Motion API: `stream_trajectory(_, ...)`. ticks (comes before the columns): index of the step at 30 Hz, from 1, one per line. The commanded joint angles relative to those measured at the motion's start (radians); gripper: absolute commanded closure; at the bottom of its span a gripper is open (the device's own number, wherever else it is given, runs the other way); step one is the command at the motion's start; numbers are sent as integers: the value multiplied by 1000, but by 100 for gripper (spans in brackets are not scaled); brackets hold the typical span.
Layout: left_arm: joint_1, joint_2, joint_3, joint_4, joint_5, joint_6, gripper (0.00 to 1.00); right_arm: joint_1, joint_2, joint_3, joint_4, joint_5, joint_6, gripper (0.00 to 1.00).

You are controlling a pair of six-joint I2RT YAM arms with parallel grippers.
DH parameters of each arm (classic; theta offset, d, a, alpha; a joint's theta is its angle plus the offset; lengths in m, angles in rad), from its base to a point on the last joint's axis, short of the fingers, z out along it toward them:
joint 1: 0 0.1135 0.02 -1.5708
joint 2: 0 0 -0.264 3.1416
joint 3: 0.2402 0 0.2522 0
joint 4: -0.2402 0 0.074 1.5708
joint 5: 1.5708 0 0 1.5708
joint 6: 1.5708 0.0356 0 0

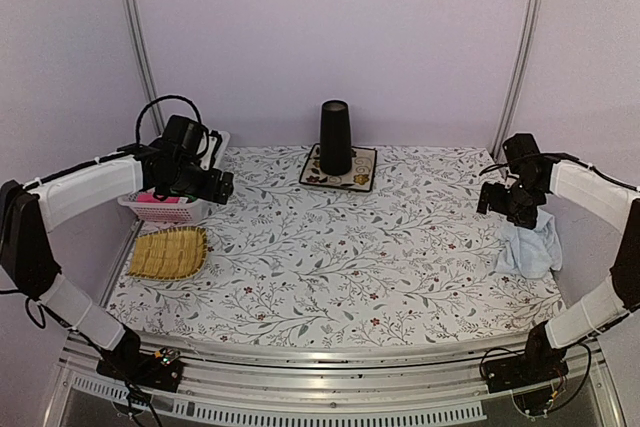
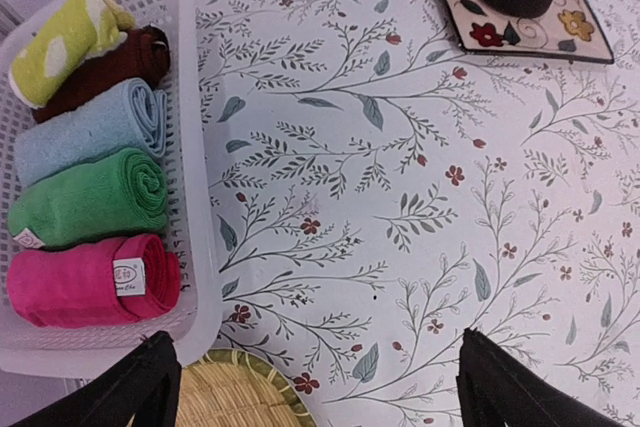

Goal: Roll the towels
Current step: Pick up the towel from the corner of the board.

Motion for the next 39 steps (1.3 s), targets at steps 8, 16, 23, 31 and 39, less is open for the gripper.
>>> stream_trajectory(8,-60,-9,-11,49,33,-88,3,-31,-88,-196,-30,142,195,7)
stream_trajectory(16,-60,62,40,28,63,-66,3,-32,-190,-248,-45,173,232,10)
stream_trajectory(23,-62,108,80,23,84,-77,3,-38,-172,-284,-26,134,201,21)
stream_trajectory(31,-62,120,107,5,98,-81,3,-65,-93,-306,12,94,194,38)
stream_trajectory(39,-62,94,72,29,153,-94,3,-65,-161,-301,-12,98,203,92)
